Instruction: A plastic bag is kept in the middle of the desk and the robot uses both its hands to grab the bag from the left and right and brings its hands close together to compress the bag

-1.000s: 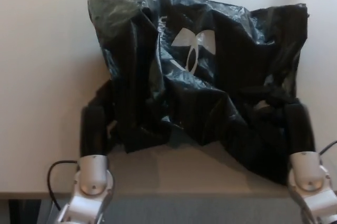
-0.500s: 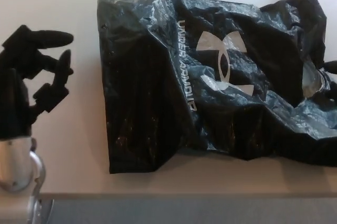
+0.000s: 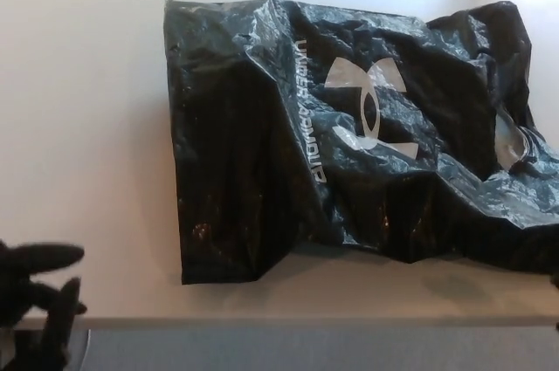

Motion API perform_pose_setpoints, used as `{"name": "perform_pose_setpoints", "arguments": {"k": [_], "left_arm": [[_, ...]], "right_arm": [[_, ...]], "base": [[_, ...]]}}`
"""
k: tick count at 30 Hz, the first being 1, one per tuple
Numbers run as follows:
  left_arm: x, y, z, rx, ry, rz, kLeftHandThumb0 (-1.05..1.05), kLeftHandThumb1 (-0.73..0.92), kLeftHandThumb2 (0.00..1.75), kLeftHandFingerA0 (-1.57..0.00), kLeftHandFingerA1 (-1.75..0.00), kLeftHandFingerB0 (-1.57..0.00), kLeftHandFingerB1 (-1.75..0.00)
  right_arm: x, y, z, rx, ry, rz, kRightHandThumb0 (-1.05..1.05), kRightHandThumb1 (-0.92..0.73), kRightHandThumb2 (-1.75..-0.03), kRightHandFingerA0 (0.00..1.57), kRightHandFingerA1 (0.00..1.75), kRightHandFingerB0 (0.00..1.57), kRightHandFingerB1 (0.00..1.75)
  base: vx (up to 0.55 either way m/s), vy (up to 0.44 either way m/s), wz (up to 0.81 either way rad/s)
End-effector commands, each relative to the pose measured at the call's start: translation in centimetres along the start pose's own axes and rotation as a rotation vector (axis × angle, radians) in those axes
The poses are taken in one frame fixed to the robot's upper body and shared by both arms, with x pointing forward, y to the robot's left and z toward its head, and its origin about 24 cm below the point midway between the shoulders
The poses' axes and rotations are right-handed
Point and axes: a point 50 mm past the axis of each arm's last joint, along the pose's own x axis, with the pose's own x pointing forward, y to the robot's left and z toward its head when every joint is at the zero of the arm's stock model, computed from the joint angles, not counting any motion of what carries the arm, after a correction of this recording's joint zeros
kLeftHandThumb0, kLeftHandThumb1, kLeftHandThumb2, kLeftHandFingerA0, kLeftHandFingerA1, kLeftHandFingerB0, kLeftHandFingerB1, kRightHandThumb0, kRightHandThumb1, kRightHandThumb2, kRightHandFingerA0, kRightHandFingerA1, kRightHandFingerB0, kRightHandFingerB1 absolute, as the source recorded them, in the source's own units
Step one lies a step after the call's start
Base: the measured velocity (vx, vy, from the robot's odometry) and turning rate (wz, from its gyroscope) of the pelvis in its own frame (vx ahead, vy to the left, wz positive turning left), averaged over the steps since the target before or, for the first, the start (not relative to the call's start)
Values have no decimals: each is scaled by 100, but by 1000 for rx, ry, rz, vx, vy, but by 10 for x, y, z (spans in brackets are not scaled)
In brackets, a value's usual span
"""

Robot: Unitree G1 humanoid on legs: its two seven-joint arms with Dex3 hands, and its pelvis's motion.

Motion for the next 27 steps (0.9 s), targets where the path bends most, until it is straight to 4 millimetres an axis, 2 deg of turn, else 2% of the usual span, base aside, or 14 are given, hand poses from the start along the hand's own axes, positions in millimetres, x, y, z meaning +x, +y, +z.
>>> {"name": "perform_pose_setpoints", "arguments": {"k": [1,3,6,8,10,11,13,17,18,19,22,23,27], "left_arm": [[-95,17,-18,-132,298,-36,-29,70,62,-81,-131,-74,-78],[-105,22,-30,-106,387,-24,-28,69,62,-84,-128,-75,-78],[-110,26,-35,-123,446,5,-27,70,62,-83,-127,-75,-78],[-111,26,-34,-141,473,13,-27,69,61,-81,-130,-76,-79],[-110,24,-33,-87,491,-4,-29,69,62,-80,-129,-76,-79],[-107,23,-35,-116,468,-21,-27,68,62,-78,-134,-76,-81],[-94,17,-39,-102,435,-39,-29,68,62,-80,-132,-77,-81],[-87,14,-39,-114,425,-38,-29,67,62,-79,-133,-76,-82],[-89,15,-41,-134,417,-45,-34,54,94,-89,-112,-75,-85],[-93,16,-41,-168,442,-39,-26,70,60,-71,-135,-71,-85],[-99,21,-42,-115,440,-68,-31,70,60,-75,-135,-71,-88],[-103,23,-42,-93,448,-55,-36,52,93,-88,-111,-76,-85],[-108,24,-38,-48,480,-43,-34,52,92,-88,-111,-77,-85]], "right_arm": [[-94,16,-7,100,140,110,-24,-66,-59,91,75,74,62],[-99,18,-21,8,156,157,-27,-65,-60,95,74,78,61],[-99,22,-25,-22,167,217,-25,-63,-58,95,76,78,60],[-101,24,-22,-30,186,259,-23,-63,-58,94,75,77,61],[-98,23,-21,-43,187,268,-24,-63,-58,93,73,77,61],[-95,22,-23,-58,173,258,-28,-63,-59,95,73,78,59],[-77,21,-26,-71,155,243,-24,-63,-59,94,74,78,58],[-67,19,-23,-116,150,269,-25,-64,-59,93,72,77,59],[-68,19,-25,-131,139,276,-23,-63,-58,93,73,76,60],[-72,19,-25,-122,154,291,-26,-65,-59,92,73,77,59],[-84,19,-28,-111,148,296,-21,-63,-57,93,74,77,61],[-91,19,-29,-110,148,303,-23,-63,-58,94,74,78,61],[-97,19,-34,-108,151,321,-27,-63,-59,93,75,77,60]], "base": [[0,0,0],[0,0,0],[0,0,0],[0,0,0],[0,0,0],[0,0,0],[0,0,0],[0,0,0],[0,0,0],[0,0,0],[0,0,0],[0,0,0],[0,0,0]]}}
